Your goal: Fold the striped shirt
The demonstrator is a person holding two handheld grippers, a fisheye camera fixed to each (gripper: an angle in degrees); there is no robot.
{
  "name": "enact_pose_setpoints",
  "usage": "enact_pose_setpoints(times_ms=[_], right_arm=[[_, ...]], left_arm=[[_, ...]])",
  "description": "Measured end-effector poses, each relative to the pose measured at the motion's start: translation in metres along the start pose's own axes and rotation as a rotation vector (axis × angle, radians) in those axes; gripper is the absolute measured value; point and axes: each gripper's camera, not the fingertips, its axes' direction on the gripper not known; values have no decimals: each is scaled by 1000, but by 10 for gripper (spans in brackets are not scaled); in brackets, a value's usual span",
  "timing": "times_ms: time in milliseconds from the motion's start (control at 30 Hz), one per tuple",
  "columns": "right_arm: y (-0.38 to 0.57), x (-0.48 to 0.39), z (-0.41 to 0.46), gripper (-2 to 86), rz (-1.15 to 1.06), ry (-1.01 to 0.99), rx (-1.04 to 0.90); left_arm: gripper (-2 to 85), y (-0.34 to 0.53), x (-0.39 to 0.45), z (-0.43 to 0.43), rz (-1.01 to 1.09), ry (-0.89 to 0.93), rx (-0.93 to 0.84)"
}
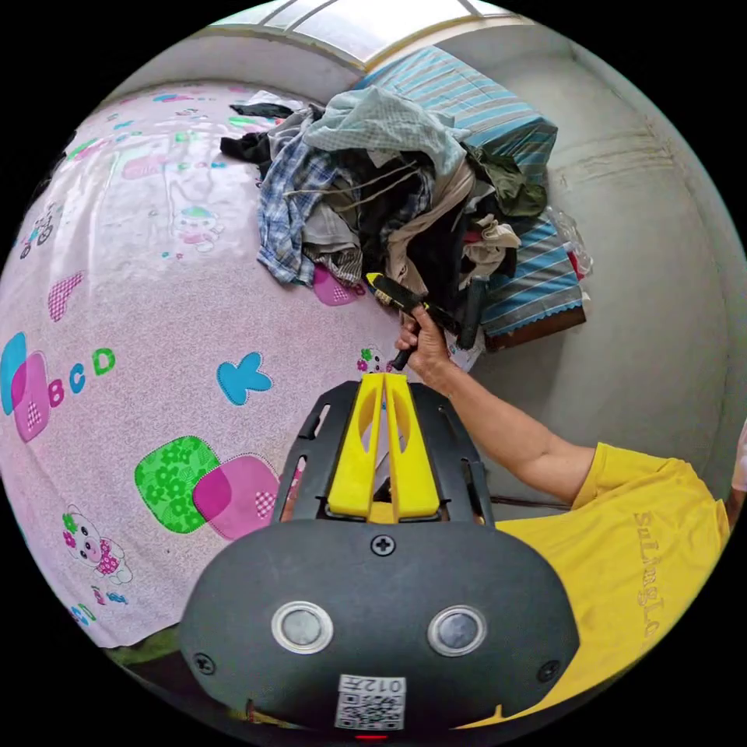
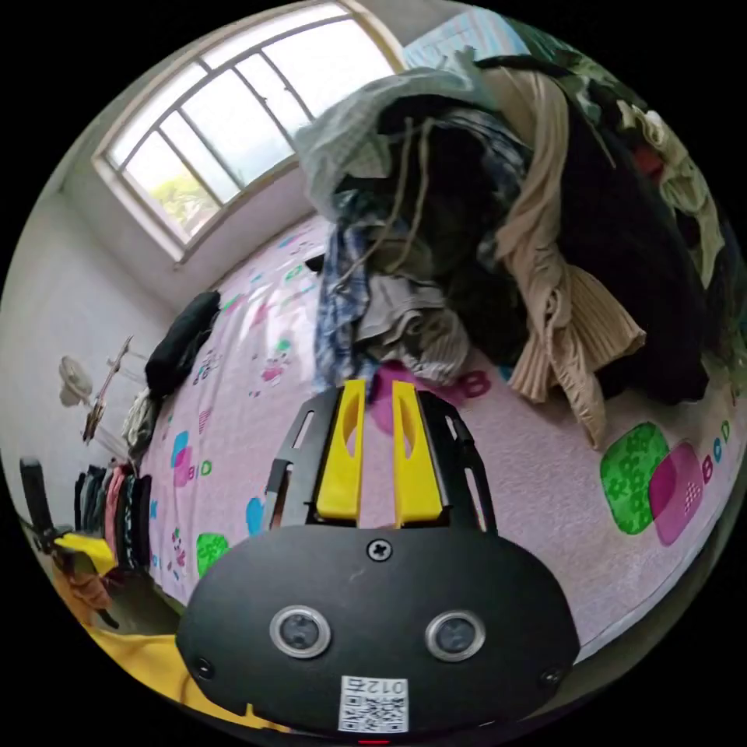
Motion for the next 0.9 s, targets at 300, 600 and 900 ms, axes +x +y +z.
enact_pose_setpoints(times_ms=[300,600,900], right_arm=[[-104,130,36,102,25,118,-145],[-155,211,12,21,5,-35,-237],[-163,358,-91,11,253,-781,-41]], left_arm=[[5,-60,-89,94,-95,14,-88],[9,-113,-185,170,-167,40,-163],[60,-186,-282,260,-377,295,-114]])
